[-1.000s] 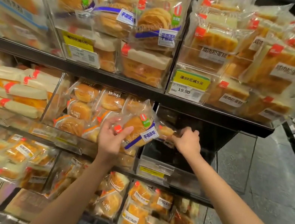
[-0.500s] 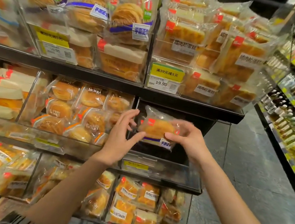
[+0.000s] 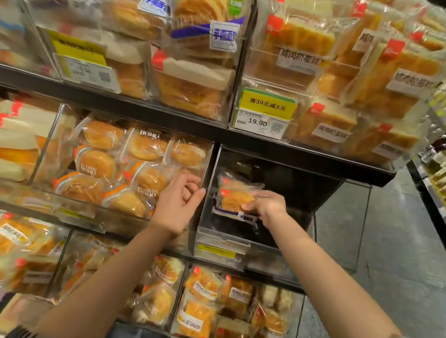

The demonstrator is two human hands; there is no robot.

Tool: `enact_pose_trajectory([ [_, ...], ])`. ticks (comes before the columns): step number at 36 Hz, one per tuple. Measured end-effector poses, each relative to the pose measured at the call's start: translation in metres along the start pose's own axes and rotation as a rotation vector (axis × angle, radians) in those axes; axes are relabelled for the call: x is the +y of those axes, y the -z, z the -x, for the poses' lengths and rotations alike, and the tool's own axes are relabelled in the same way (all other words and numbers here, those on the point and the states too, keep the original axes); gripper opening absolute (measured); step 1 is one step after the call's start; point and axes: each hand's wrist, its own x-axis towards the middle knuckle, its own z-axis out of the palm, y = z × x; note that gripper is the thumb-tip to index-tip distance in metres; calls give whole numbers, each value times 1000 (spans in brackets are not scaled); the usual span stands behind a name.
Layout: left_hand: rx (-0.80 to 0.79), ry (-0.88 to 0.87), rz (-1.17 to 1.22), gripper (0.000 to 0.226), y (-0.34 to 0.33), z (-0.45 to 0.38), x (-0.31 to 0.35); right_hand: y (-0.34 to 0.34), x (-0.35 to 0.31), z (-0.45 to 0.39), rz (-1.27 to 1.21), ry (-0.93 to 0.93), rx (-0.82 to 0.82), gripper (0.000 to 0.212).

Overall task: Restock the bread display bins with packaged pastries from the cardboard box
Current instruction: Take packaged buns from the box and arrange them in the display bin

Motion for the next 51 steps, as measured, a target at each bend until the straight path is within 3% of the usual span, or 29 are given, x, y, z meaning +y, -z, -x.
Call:
enact_pose_trajectory([
  [5, 24, -52, 16, 12, -2, 0, -4, -8, 0, -15, 29, -33, -75, 48],
  [11, 28, -152, 47, 13, 0, 1, -7, -34, 7, -28, 184, -52, 174, 25],
  [15, 48, -183, 63, 14, 0, 2, -7, -43, 9, -25, 419, 1, 216, 37],
  [19, 23, -170, 70, 15, 2, 2, -8, -45, 7, -18, 546, 34, 311, 63],
  [25, 58, -64, 123, 11, 8, 10, -9, -23, -2, -2, 702, 60, 347, 72],
  [28, 47, -142, 69, 12, 14, 26, -7, -10, -4, 15, 724, 192, 340, 63],
  [30, 26, -231, -14, 7, 18, 43, -9, -1, -4, 29, 664, 305, 329, 41],
  [33, -14, -301, -155, 25, 27, 67, -19, 10, -4, 59, 518, 465, 276, 13],
  [38, -167, -145, -222, 39, 43, 122, -19, 20, 6, 121, 491, 754, 115, 13],
  [40, -292, 5, -297, 28, 48, 148, -19, 19, 16, 143, 485, 829, 26, 15],
  [45, -501, 291, -299, 31, 71, 225, -40, 0, 47, 196, 567, 877, -275, 16],
  [51, -468, 491, -315, 20, 101, 323, -47, -40, 97, 253, 688, 886, -538, 25],
])
